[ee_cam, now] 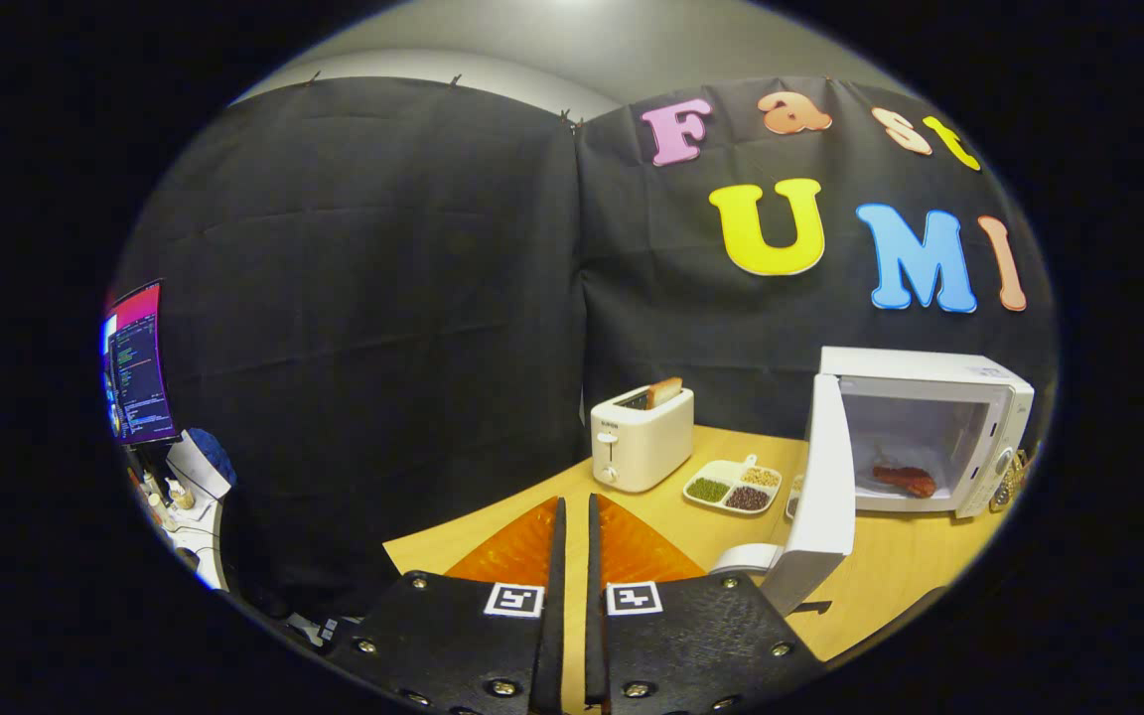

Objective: Open the microwave, put the food inside, and close the microwave door.

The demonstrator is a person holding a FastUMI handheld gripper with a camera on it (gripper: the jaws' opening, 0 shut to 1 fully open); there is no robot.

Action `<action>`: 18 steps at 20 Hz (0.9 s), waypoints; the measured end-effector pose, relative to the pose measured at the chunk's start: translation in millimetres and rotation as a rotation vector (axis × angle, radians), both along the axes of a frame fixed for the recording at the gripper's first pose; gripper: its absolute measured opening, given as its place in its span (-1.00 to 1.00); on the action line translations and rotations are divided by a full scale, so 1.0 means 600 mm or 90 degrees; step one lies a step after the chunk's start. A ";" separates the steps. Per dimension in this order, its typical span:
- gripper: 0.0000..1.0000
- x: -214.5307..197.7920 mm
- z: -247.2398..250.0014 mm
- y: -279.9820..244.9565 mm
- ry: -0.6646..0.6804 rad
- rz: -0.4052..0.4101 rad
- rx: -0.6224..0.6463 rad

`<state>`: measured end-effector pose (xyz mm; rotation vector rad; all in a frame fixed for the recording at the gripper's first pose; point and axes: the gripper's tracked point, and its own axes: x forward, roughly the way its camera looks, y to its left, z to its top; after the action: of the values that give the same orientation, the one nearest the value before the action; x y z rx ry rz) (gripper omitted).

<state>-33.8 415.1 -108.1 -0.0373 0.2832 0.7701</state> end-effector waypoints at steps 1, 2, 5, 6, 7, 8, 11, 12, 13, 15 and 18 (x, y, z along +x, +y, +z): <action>-0.82 0.005 -0.014 -0.009 0.010 -0.005 -0.013; -0.82 0.013 -0.023 -0.018 0.019 -0.011 -0.019; -0.82 0.041 -0.043 -0.042 0.043 -0.032 -0.017; -0.82 0.044 -0.044 -0.051 0.051 -0.033 -0.011; -0.85 0.043 -0.045 -0.052 0.062 -0.027 -0.003; -0.90 0.043 -0.046 -0.056 0.065 -0.020 0.002; -0.91 0.037 -0.049 -0.078 0.037 -0.010 -0.025; -0.91 0.038 -0.052 -0.088 0.032 -0.009 -0.035; -0.91 0.040 -0.056 -0.098 0.030 -0.008 -0.040; -0.91 0.044 -0.062 -0.118 0.027 -0.004 -0.051; -0.91 0.062 -0.063 -0.156 0.025 -0.016 -0.066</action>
<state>3.4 321.3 -146.1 -0.1170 0.3598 0.7306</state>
